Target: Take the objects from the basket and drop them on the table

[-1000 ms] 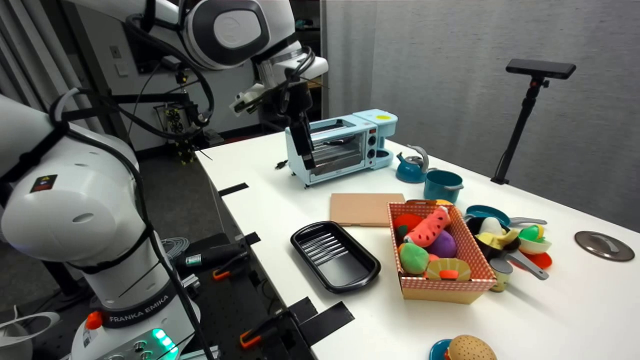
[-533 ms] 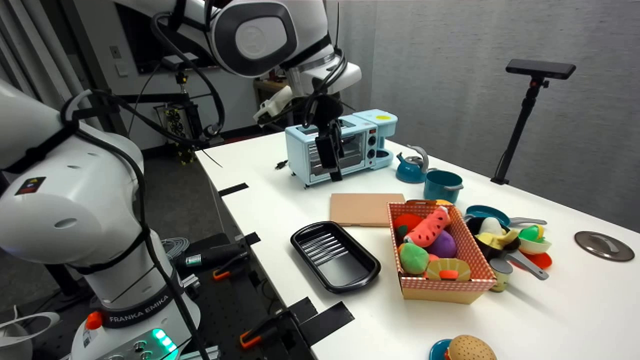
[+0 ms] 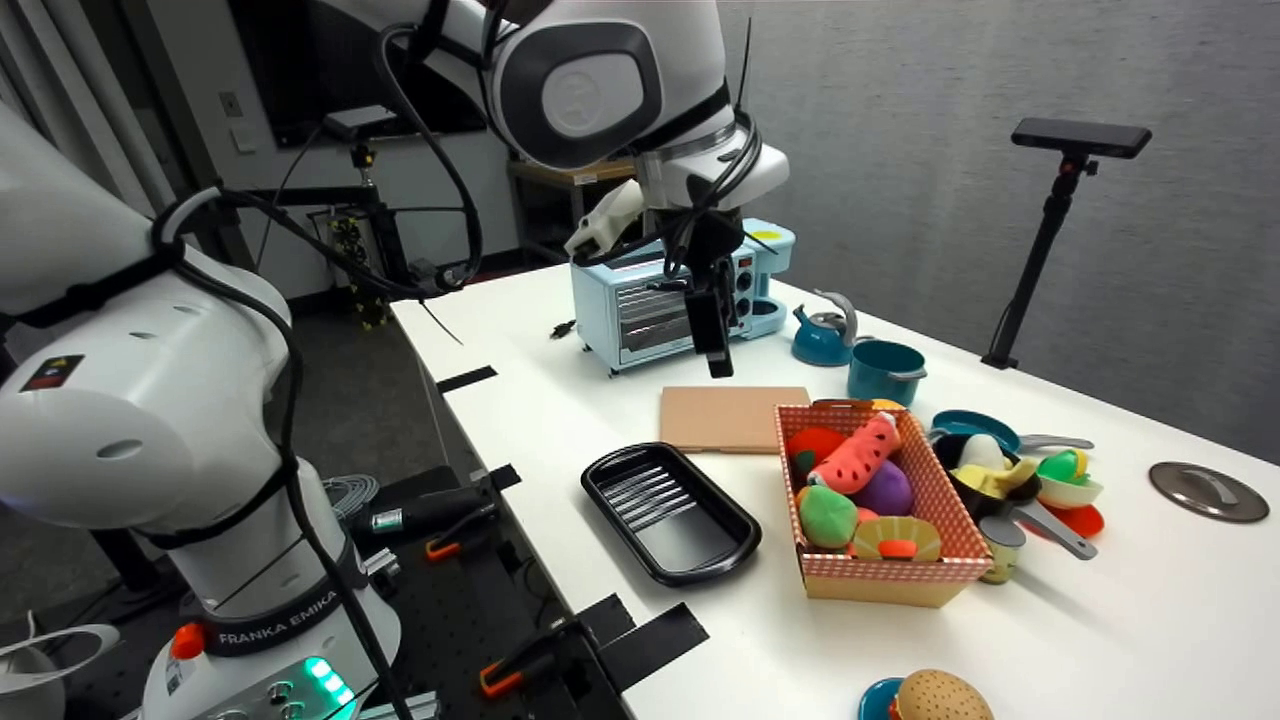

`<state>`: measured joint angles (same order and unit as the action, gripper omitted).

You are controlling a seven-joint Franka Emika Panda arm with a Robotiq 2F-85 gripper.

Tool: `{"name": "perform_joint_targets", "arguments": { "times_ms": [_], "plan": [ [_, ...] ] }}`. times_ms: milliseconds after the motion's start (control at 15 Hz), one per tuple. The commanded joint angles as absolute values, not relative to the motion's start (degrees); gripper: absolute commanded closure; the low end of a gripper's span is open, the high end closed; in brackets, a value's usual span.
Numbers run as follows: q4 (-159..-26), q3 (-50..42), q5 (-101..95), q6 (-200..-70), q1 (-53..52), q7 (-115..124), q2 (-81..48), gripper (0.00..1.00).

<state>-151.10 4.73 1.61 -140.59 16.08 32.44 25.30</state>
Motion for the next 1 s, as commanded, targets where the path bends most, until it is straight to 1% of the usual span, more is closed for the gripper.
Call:
{"name": "perform_joint_targets", "arguments": {
  "times_ms": [0, 400, 933],
  "plan": [
    [-146.1, 4.3, -0.2, -143.3, 16.4, 35.3, 18.4, 0.00],
    [-140.5, 2.6, -1.0, -144.7, 15.0, 37.8, 10.7, 0.00],
    [-136.2, -0.7, 0.4, -144.9, 12.4, 38.3, 3.4, 0.00]
  ]
}}
